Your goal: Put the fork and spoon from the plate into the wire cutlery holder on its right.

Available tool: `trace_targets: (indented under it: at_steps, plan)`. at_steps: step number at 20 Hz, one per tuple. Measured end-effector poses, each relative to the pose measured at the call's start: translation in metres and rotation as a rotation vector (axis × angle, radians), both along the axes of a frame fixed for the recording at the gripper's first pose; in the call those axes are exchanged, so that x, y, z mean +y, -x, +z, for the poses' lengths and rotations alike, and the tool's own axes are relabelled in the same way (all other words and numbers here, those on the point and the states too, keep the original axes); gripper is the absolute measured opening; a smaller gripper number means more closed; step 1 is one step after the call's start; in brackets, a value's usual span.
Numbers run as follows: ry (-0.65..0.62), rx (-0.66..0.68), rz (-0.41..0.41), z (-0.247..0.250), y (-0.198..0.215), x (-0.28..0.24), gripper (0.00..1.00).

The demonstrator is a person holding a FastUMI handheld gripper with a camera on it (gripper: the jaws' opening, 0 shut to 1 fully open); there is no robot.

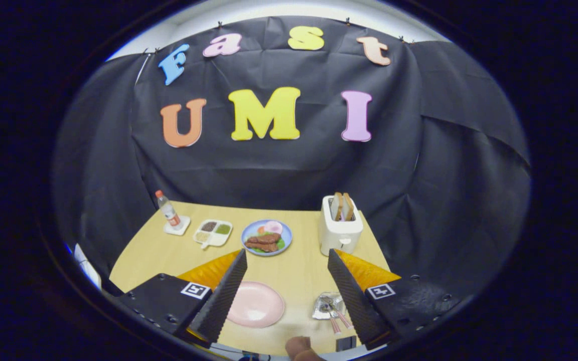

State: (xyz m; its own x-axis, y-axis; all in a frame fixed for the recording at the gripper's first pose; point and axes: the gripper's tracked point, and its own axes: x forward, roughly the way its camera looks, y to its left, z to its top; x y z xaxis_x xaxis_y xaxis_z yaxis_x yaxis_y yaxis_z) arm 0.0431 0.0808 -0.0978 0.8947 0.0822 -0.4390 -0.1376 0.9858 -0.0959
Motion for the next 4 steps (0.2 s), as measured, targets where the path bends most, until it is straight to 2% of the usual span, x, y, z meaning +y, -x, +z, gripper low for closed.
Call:
trace_targets:
  at_steps: [2, 4]
  plan:
    - [-0.029, -0.091, -0.029, 0.023, 0.006, 0.009, 0.97]
    - [-0.035, -0.176, -0.024, 0.047, 0.015, 0.018, 0.97]
